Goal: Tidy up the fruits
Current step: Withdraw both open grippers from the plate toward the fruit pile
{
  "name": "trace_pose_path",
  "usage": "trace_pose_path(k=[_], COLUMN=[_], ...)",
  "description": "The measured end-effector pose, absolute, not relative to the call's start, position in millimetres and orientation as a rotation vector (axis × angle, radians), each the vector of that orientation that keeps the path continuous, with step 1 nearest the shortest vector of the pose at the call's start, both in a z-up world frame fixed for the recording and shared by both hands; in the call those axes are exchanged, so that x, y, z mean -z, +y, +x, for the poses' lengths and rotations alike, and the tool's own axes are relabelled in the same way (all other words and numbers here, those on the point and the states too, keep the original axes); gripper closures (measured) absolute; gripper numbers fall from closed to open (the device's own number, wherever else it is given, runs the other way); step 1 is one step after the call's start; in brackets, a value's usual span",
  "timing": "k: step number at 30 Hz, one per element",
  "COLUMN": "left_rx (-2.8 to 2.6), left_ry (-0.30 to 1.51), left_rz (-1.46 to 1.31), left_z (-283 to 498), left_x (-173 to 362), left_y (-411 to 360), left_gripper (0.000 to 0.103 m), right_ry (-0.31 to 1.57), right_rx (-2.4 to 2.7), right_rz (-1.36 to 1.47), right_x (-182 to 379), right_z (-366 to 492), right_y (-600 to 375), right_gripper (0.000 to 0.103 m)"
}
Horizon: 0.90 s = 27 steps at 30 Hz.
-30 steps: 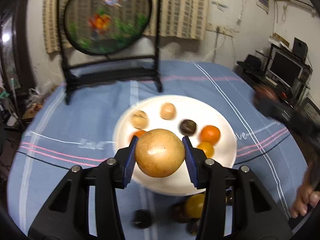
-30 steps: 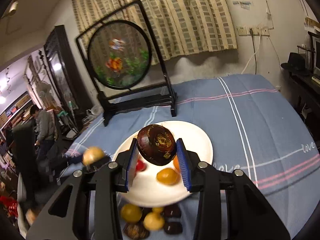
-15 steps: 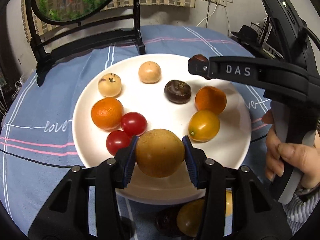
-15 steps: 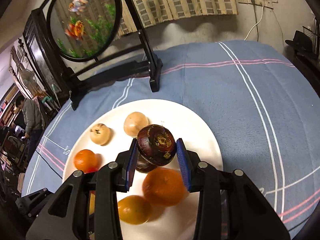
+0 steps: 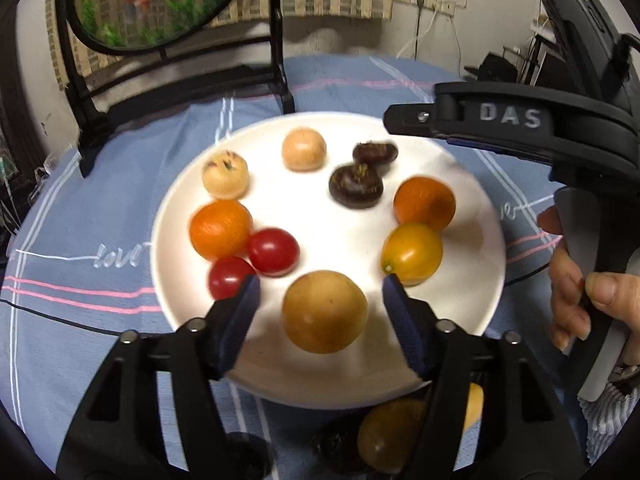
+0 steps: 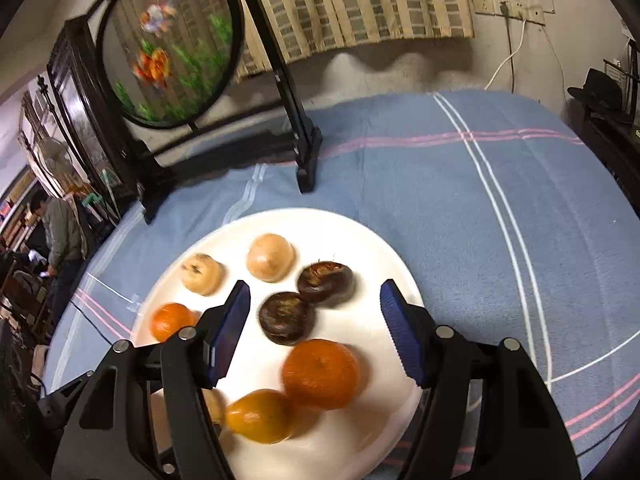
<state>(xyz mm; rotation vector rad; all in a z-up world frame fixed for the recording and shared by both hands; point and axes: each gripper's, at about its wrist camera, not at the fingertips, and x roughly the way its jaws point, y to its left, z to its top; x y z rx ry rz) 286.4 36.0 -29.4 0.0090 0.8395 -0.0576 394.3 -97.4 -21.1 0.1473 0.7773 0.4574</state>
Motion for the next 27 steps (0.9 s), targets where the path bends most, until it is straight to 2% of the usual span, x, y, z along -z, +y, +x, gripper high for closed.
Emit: trace_pose_path(k=[2,7,9,11,13,21,27], left_rx=[0.056,0.010,-0.006,-0.013,-0.024,-0.043,-0.011], left_ry=[0.811,0.754,0.747,0.740,0.722,0.723,0.691], left_rz=[-0.004,-0.033,-0.056,-0.064,-0.068,-0.069,0.043], left_z=[279.9,263.9,255.0,242.1,228.2,184.9,178.4], left_x=[20.0,3.0,-0.5,-0.8,0.7,19.4,23.4], left_y=[40.7,58.6,69.0,74.5,79.4,76.7,45.6], left_gripper=[0.027,0.020,0.020,0.018,0.015,0.014,0.011], right_ry=[0.745,0.666,0.650,0.637,0.608,0.701,0.554], right_rx=[-0.477,-0.516,-0.516,-0.510,-0.508,-0.450,-0.402], right_rz=[0.164,0.197,0.217,0.223,0.246,0.277,0.192], right_x=[4.2,-31.9,-37.5,-36.1,-26.6,17.2,8.8], right_z=[382.8,341.9,319.8,300.4,274.9,228.9,214.8], right_y=[-99.2,-106.9,-113.2,-118.7,-128.6,-157.7,-158.3], right_gripper=[0.035,0.032,0.016,0.006,0.005,0.001,0.001])
